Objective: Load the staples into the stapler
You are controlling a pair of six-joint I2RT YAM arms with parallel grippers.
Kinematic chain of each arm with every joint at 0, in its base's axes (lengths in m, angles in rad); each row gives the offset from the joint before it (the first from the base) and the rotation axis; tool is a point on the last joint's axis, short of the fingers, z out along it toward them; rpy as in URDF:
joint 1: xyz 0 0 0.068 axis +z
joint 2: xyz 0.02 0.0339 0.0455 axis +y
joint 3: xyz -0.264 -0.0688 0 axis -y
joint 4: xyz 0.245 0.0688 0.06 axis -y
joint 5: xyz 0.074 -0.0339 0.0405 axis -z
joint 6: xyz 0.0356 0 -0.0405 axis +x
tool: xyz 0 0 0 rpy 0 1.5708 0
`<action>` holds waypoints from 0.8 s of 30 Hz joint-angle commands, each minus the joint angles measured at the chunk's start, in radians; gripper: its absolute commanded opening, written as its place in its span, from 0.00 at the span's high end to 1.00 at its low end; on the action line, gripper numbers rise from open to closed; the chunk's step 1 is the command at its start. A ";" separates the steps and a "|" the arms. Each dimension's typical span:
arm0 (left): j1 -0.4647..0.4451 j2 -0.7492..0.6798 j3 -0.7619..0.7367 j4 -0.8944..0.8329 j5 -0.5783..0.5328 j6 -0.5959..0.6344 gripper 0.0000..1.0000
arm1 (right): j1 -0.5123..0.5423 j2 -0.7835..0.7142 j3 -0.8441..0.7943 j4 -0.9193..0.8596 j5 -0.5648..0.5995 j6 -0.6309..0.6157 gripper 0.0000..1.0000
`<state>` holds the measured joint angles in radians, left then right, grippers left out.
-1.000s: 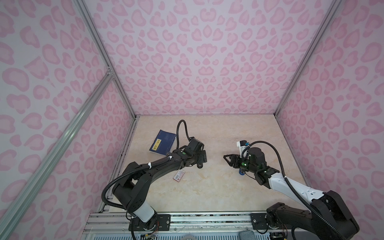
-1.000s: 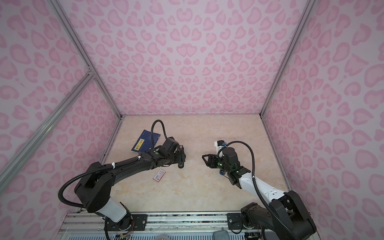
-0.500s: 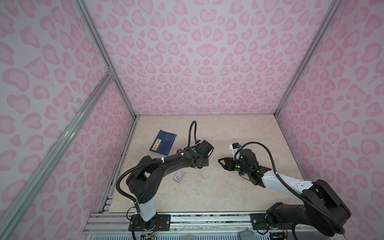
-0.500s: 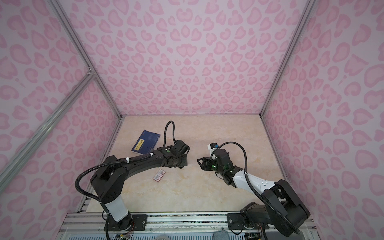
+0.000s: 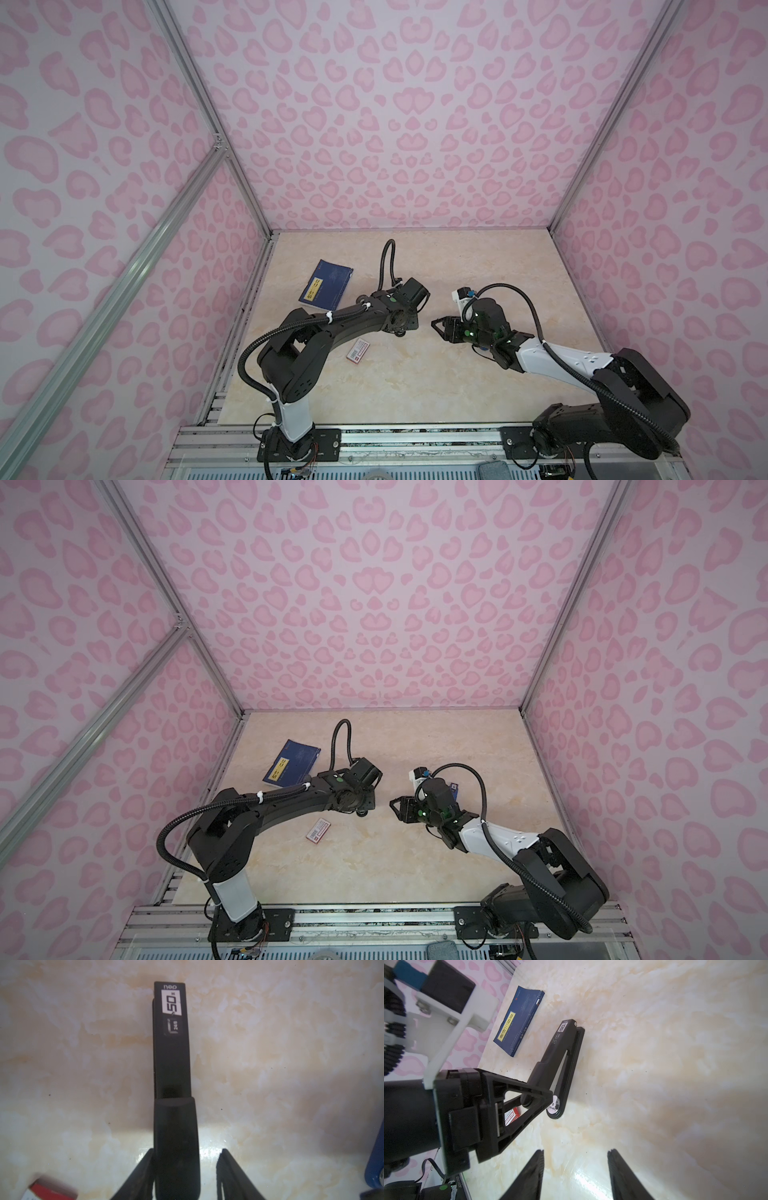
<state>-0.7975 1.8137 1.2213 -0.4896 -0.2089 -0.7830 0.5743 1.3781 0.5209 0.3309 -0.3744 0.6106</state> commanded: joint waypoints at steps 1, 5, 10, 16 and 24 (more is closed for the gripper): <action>0.000 0.010 0.014 -0.018 -0.011 0.002 0.54 | 0.002 0.006 -0.003 0.022 0.005 0.004 0.48; 0.000 0.014 0.017 -0.021 -0.010 0.007 0.67 | 0.006 0.012 -0.005 0.031 0.005 0.008 0.48; 0.000 0.010 0.018 -0.028 -0.012 0.012 0.85 | 0.010 0.032 -0.009 0.048 0.002 0.015 0.48; 0.001 -0.025 0.020 -0.026 0.017 0.005 0.96 | 0.013 0.089 -0.012 0.125 -0.051 0.051 0.58; 0.000 -0.082 0.011 -0.005 0.070 -0.042 0.96 | 0.046 0.238 0.022 0.257 -0.126 0.130 0.67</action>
<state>-0.7963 1.7557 1.2304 -0.5247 -0.1532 -0.7929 0.6067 1.5822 0.5266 0.5095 -0.4648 0.7036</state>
